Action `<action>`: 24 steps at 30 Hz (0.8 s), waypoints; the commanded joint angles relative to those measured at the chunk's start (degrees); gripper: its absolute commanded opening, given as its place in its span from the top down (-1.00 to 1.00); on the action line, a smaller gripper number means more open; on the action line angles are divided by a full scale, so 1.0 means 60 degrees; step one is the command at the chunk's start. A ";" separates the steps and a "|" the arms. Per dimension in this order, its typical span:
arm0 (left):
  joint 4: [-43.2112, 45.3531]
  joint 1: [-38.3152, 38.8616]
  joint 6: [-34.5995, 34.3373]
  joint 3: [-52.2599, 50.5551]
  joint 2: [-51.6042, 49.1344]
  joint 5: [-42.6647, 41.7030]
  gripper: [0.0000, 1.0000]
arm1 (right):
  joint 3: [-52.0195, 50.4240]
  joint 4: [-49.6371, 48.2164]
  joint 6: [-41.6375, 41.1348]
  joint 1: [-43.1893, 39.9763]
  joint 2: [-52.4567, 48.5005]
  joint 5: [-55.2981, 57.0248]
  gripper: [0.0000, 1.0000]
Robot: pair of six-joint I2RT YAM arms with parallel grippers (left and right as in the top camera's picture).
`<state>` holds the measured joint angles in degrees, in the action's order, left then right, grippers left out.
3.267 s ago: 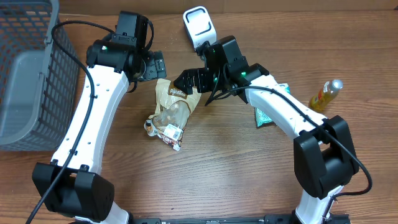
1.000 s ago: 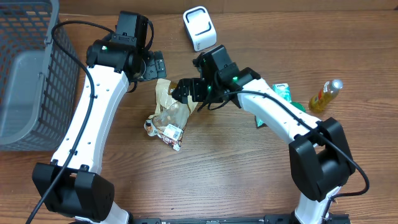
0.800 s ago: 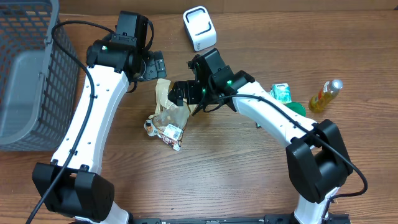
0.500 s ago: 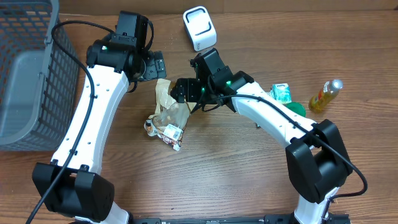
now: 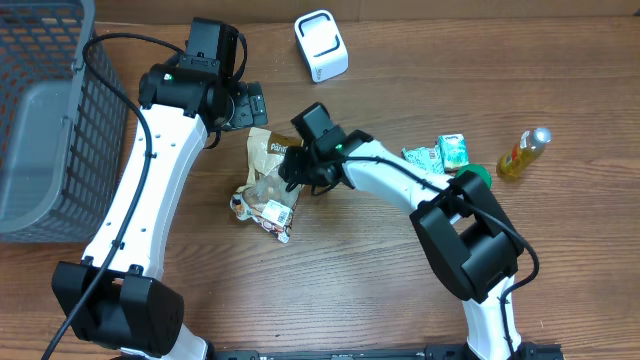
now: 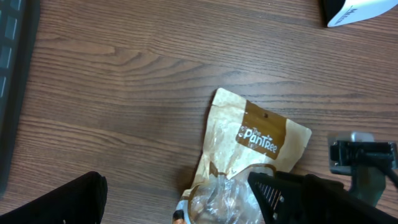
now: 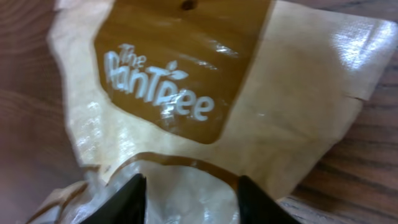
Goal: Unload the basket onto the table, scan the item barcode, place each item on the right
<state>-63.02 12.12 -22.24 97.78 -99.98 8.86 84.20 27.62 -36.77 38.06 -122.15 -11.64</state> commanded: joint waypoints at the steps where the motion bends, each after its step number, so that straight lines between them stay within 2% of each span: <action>1: 0.0004 0.0047 0.0142 0.0160 0.0113 0.0087 -1.00 | 0.0066 0.0310 -0.0117 0.0102 -0.0026 0.1494 0.30; 5: 0.0004 0.0047 0.0142 0.0160 0.0113 0.0087 -1.00 | 0.0084 0.1158 -0.0248 -0.0080 0.0036 0.2368 0.46; 10: 0.0004 0.0047 0.0142 0.0160 0.0113 0.0087 -1.00 | 0.0160 0.2342 -0.0911 -0.0721 0.0433 0.2677 0.46; 16: 0.0004 0.0047 0.0142 0.0160 0.0113 0.0087 -0.99 | 0.0160 0.3501 -0.0900 -0.1060 0.1031 0.2597 0.44; 19: 0.0004 0.0047 0.0142 0.0160 0.0113 0.0087 -1.00 | 0.0160 0.3818 -0.0616 -0.1035 0.1359 0.2280 0.35; 22: 0.0000 0.0047 0.0142 0.0160 0.0113 0.0087 -0.99 | 0.0178 0.3818 0.0426 -0.1038 0.1778 0.1661 0.21; 24: 0.0004 0.0047 0.0142 0.0160 0.0113 0.0087 -1.00 | 0.0178 0.3814 0.0463 -0.1107 0.2113 0.1490 0.19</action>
<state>-63.02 12.12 -22.24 97.78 -99.98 8.86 85.08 50.63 -37.47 31.53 -114.61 -0.03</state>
